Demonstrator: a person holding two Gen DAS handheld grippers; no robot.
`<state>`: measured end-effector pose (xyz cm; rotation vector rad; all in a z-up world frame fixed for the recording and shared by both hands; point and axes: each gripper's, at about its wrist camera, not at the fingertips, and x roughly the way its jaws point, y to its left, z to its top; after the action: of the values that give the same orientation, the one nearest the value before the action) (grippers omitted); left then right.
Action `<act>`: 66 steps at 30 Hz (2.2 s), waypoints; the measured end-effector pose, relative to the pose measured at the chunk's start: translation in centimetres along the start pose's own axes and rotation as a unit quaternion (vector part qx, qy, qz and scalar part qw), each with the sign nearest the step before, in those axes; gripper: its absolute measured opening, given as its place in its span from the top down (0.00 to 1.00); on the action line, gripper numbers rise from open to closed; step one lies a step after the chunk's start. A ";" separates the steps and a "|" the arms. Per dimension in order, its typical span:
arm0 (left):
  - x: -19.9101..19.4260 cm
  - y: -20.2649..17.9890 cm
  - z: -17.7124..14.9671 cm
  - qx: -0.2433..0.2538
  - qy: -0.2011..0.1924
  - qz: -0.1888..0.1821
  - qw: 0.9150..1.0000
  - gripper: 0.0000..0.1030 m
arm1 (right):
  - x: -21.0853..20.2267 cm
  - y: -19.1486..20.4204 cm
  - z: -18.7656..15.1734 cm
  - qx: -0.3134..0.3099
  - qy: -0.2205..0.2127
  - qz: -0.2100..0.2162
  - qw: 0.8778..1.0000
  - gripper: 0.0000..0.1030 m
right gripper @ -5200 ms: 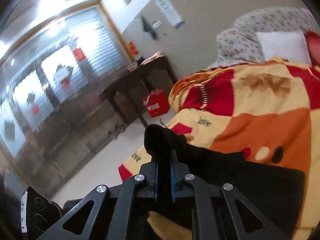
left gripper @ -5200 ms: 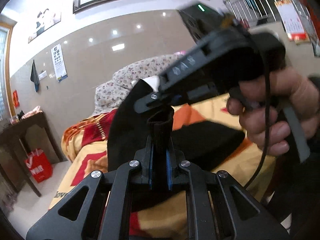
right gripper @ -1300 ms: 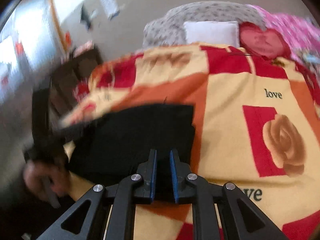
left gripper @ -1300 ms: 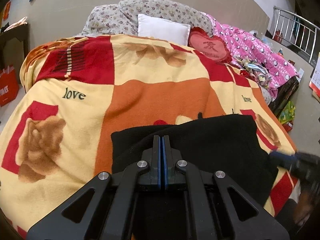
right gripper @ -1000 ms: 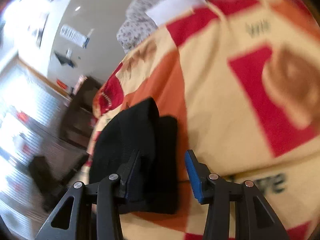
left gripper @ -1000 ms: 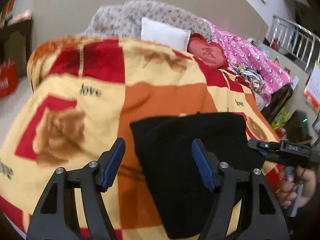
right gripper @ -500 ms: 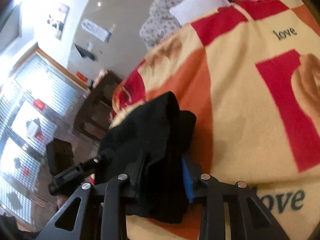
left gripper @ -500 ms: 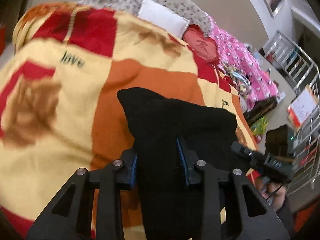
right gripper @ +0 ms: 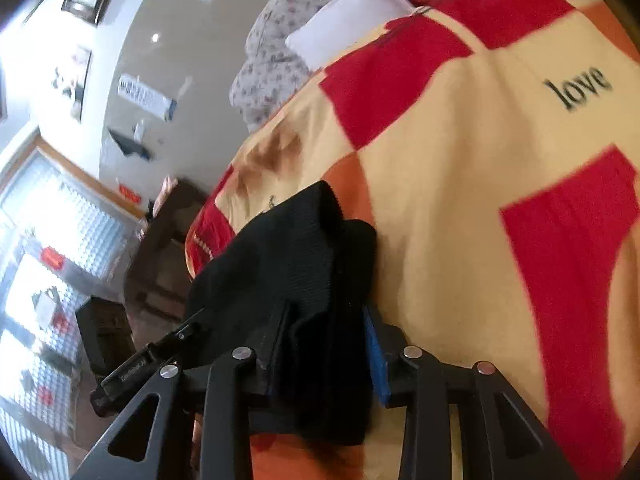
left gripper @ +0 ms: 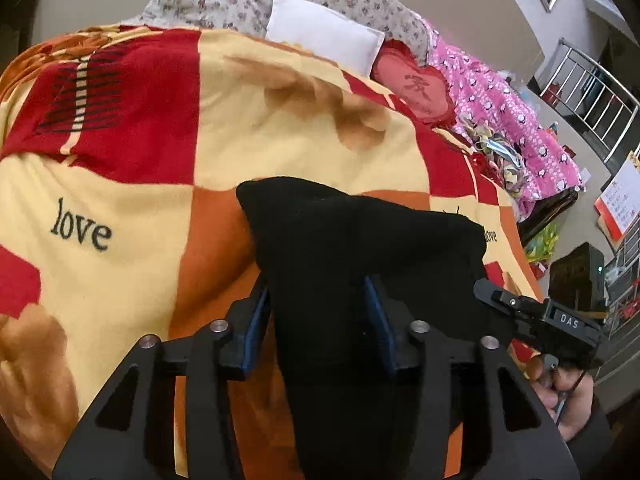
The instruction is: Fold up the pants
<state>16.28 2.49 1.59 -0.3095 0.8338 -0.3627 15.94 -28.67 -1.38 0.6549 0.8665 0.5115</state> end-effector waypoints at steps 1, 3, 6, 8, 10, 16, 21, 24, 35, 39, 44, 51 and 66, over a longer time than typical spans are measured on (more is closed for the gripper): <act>0.0 0.0 0.0 0.002 -0.002 0.004 1.000 0.50 | -0.2 0.2 -0.1 -0.004 -0.001 -0.008 1.000 0.68; -0.3 -0.2 0.1 0.009 -0.008 0.016 1.000 0.50 | -1.0 0.9 -0.3 -0.015 -0.003 -0.027 1.000 0.68; -2.8 -1.1 0.1 0.023 -0.058 0.068 0.996 0.50 | -2.7 3.2 -0.1 -0.071 -0.033 -0.076 0.994 0.68; -4.8 -2.7 0.5 0.051 -0.112 0.080 0.989 0.50 | -3.9 6.0 -0.2 -0.147 -0.070 -0.131 0.978 0.68; -4.7 -4.1 1.0 0.072 -0.120 0.084 0.986 0.53 | -3.9 8.7 -0.1 -0.216 -0.092 -0.176 0.956 0.68; 1.9 -3.9 1.8 0.068 -0.032 0.139 0.987 0.77 | 1.4 11.6 1.1 -0.306 -0.069 -0.216 0.925 0.73; 2.6 -4.4 1.4 0.088 -0.035 0.164 0.982 0.77 | 4.2 8.3 1.2 -0.286 -0.011 -0.220 0.933 0.73; 2.7 -4.8 0.8 0.099 -0.041 0.177 0.978 0.76 | 3.7 8.0 1.3 -0.285 -0.009 -0.224 0.932 0.74; 3.0 -5.1 0.8 0.102 -0.047 0.181 0.977 0.76 | 0.0 12.5 -3.7 -0.339 -0.020 -0.220 0.914 0.74; 3.0 -5.2 0.8 0.104 -0.046 0.185 0.976 0.76 | 1.2 10.4 -4.8 -0.326 0.000 -0.214 0.921 0.73; 2.7 -5.4 0.8 0.104 -0.050 0.188 0.975 0.77 | 1.3 10.4 -4.6 -0.321 -0.006 -0.210 0.923 0.72; -5.2 -8.3 -4.0 0.130 -0.102 0.179 0.970 0.25 | -3.5 11.6 -8.7 -0.347 -0.058 -0.220 0.910 0.72; -9.3 -12.3 -14.8 0.152 -0.079 0.144 0.975 0.06 | -5.8 8.9 -10.8 -0.381 -0.130 -0.262 0.877 0.72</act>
<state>-3.13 -6.32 3.31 0.0690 0.6432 -0.1876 2.55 -22.91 2.79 -0.2420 0.4854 0.2227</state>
